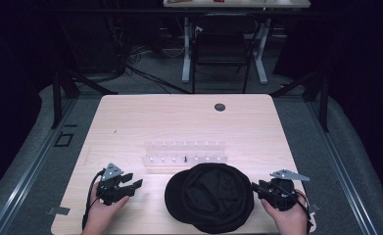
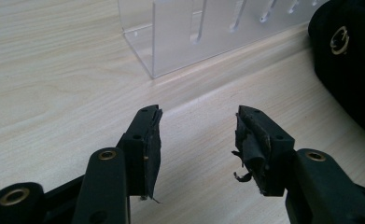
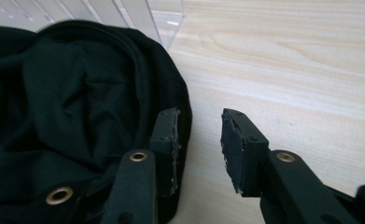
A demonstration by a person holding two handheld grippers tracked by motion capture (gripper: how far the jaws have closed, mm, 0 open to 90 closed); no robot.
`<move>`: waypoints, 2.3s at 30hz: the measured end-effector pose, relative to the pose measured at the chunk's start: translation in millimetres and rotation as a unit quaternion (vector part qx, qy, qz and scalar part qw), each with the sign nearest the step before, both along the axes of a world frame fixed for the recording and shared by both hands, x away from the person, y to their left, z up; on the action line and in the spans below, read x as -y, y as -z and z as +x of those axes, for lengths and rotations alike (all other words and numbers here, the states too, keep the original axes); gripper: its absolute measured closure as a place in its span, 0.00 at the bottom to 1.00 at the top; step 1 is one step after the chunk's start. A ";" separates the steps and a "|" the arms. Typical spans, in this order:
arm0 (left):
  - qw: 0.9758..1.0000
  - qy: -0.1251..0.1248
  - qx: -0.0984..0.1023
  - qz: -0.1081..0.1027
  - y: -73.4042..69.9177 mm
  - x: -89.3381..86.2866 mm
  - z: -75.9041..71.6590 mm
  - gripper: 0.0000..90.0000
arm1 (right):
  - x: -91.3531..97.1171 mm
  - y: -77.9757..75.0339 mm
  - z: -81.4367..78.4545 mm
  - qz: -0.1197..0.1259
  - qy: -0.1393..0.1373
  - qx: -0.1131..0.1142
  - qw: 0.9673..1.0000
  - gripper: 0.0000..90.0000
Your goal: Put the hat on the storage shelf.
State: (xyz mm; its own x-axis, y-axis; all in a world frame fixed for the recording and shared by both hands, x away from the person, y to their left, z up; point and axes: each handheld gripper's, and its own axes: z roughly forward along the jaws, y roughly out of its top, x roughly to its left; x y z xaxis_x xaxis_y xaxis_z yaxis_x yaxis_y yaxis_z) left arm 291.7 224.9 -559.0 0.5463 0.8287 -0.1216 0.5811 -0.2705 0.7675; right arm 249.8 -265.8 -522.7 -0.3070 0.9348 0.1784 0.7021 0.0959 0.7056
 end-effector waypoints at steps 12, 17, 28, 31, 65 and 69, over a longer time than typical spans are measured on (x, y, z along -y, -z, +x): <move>1.000 0.006 0.000 -0.002 -0.6 1.3 -1.3 0.56 | -5.4 -17.2 4.0 0.026 0.011 -0.053 0.998 0.78; 1.000 0.005 -0.001 0.000 0.2 2.1 -0.6 0.55 | -6.5 -14.4 7.0 0.035 0.015 -0.091 0.995 0.78; 1.000 0.009 -0.005 0.004 0.5 2.7 -0.7 0.55 | -2.6 -15.0 24.9 0.042 -0.012 -0.168 0.985 0.85; 1.000 0.008 -0.005 0.002 0.3 2.3 -0.7 0.55 | -2.2 -15.9 29.9 0.048 -0.010 -0.183 0.982 0.86; 1.000 0.011 -0.015 0.004 2.1 4.5 0.1 0.55 | -6.2 5.9 69.3 0.066 -0.005 -0.337 0.939 0.87; 1.000 0.009 -0.014 0.003 2.4 5.1 -0.1 0.55 | -4.0 7.6 71.2 0.069 -0.015 -0.350 0.934 0.92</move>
